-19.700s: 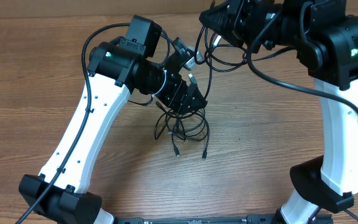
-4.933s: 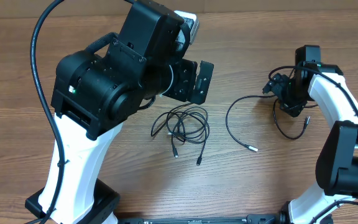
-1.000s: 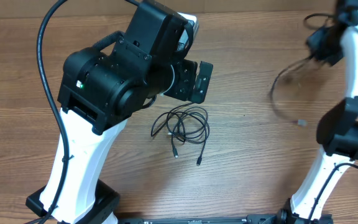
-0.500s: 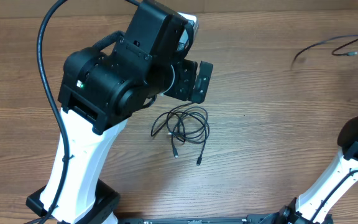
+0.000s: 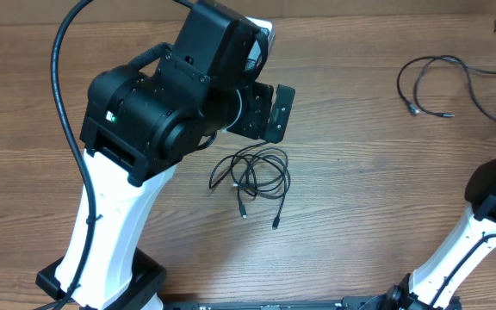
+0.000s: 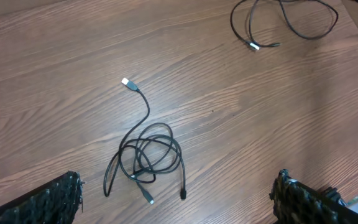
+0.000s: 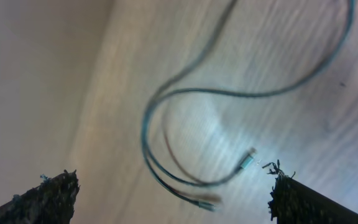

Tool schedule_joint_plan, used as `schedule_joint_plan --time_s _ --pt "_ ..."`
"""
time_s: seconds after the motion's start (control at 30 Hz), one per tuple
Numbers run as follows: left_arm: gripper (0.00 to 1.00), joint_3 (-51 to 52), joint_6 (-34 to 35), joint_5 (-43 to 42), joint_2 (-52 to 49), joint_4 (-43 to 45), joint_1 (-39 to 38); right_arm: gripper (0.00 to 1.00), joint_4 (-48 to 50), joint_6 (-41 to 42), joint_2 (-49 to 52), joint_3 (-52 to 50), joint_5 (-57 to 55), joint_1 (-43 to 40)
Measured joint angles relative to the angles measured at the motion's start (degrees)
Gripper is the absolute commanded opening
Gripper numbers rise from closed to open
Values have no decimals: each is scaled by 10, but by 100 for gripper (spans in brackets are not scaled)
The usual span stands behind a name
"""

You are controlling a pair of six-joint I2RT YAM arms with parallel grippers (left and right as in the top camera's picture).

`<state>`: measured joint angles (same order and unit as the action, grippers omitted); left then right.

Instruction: Untangle cables

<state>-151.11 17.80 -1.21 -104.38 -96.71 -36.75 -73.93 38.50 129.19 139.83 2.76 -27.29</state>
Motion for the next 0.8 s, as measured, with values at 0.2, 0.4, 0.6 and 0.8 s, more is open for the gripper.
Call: schedule_joint_plan --time_s 0.2,0.4,0.6,0.8 --pt "100 0 0 0 0 0 0 92 -98 -21 2 0 0 1" --pt "100 0 0 0 0 0 0 88 -121 -74 27 -3 23 11" --pt "100 0 0 0 0 0 0 95 -97 -158 60 -34 56 57" --pt "100 0 0 0 0 0 0 100 -57 -191 102 -37 39 108"
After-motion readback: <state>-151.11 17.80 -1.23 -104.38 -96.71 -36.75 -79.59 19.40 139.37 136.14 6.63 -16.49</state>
